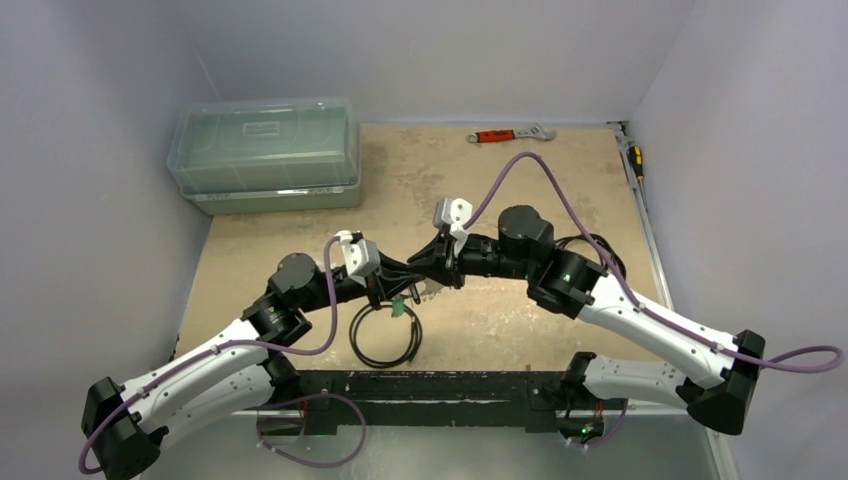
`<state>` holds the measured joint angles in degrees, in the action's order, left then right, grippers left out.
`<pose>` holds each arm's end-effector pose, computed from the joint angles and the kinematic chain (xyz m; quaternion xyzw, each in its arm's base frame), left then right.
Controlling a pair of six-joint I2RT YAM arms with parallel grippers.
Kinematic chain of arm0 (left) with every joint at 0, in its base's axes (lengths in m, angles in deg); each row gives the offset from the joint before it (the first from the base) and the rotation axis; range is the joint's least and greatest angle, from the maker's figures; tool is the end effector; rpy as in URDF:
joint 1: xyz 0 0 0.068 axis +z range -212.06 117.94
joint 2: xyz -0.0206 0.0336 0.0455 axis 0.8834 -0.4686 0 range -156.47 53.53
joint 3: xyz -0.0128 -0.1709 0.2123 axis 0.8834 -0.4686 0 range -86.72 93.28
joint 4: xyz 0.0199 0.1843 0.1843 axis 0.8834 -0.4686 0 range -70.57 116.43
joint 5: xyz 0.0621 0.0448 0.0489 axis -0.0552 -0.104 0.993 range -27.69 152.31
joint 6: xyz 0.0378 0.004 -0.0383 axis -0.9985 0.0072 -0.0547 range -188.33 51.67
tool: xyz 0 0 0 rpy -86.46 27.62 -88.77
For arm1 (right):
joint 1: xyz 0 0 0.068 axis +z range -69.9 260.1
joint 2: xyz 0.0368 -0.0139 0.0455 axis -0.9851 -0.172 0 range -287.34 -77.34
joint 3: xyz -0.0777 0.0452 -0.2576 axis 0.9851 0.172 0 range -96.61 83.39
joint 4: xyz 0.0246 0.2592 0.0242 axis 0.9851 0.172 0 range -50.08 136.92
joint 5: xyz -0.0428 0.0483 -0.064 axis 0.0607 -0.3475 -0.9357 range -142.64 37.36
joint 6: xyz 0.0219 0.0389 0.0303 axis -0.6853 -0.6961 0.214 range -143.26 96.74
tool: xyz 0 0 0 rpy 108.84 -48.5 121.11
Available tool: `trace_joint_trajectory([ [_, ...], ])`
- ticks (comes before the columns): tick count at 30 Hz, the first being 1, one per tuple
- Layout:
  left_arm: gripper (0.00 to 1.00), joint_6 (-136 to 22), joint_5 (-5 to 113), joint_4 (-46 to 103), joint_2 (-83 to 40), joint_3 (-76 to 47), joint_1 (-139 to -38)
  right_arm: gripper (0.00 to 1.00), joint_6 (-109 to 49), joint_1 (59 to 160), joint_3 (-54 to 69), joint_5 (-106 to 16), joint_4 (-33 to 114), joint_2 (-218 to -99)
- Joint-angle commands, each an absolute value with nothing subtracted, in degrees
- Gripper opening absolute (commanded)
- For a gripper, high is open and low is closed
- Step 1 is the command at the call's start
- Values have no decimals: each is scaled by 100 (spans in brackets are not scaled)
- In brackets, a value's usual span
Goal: Put the keys on the keyring
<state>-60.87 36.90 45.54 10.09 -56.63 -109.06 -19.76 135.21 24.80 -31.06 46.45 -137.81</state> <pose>0.1158 -0.1464 0.3074 0.3748 0.5605 -0.4622 0.5759 0.1281 0.2066 0.3795 -0.4707 0.5886 0.4070 0.5161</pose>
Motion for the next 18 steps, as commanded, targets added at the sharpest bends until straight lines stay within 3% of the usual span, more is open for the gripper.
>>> trace_joint_trajectory([
  [1,0,-6209,3627,4808,1081,-5464,-10918,19,-2002,13529,2114,-2508,4890,-14081],
  [10,0,-6338,3716,4692,1149,-5444,-10923,16,-2056,13528,1929,-2531,5304,-14233],
  [18,0,-6393,3803,4636,1204,-5437,-10917,27,-2174,13529,1861,-2764,5715,-14293],
])
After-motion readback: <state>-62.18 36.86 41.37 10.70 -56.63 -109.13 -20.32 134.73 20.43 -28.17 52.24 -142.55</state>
